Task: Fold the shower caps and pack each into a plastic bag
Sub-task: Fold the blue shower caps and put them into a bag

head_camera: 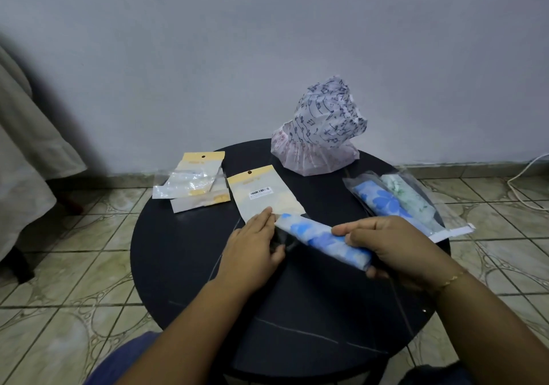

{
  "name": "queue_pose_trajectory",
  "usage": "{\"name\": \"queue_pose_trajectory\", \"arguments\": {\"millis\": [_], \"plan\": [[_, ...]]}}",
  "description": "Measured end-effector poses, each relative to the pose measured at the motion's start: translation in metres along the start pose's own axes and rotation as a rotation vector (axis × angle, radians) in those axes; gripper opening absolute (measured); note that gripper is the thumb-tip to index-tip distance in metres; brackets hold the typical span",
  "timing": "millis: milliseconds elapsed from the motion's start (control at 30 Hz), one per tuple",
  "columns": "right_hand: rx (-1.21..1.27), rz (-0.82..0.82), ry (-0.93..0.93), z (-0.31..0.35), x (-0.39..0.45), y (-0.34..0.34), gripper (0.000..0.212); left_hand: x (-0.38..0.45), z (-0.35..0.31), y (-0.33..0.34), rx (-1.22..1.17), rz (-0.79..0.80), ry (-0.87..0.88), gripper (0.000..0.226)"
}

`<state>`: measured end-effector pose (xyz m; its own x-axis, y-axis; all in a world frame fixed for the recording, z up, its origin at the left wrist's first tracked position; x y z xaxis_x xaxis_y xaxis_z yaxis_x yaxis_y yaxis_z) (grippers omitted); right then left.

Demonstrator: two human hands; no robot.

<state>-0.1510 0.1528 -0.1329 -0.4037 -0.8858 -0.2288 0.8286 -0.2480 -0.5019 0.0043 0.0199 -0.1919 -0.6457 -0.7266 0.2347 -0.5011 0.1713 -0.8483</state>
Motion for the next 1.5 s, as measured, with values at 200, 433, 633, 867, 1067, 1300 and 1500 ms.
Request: {"name": "queue_pose_trajectory", "arguments": {"millis": [200, 433, 633, 867, 1067, 1300, 1500], "plan": [[-0.139, 0.003, -0.015, 0.007, 0.001, 0.001, 0.024, 0.003, 0.002, -0.001, -0.052, -0.046, -0.002, 0.061], [-0.207, 0.031, -0.069, 0.01, 0.007, 0.031, 0.026, 0.004, -0.002, 0.004, -0.055, -0.069, 0.07, 0.07], [-0.061, -0.015, -0.048, 0.011, 0.017, 0.05, 0.027, 0.003, -0.003, 0.009, -0.077, -0.106, 0.122, 0.067], [0.115, -0.074, -0.01, 0.004, 0.036, 0.07, 0.053, 0.0, -0.01, 0.01, -0.062, -0.127, 0.164, 0.07], [-0.2, -0.371, -0.13, 0.01, 0.049, 0.067, 0.029, -0.002, -0.012, 0.012, -0.031, -0.1, 0.175, 0.067], [-0.801, -0.427, -0.373, 0.03, 0.049, 0.056, 0.042, -0.003, -0.008, 0.006, -0.076, -0.119, 0.171, 0.063], [-0.85, -0.302, -0.304, 0.012, 0.064, 0.049, 0.068, -0.005, -0.01, 0.003, -0.035, -0.083, 0.273, 0.061]]}}
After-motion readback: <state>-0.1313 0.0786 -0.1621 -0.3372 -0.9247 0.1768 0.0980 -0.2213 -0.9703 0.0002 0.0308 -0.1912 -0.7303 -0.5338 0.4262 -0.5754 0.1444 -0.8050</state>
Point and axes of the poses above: each hand's wrist, its own x-axis towards the middle knuckle, its own y-axis out of the palm, z = x × y, the point moved 5 cm from there along x, towards the middle knuckle, and after that the axes turned 14 degrees about -x, right-handed, at the moved point
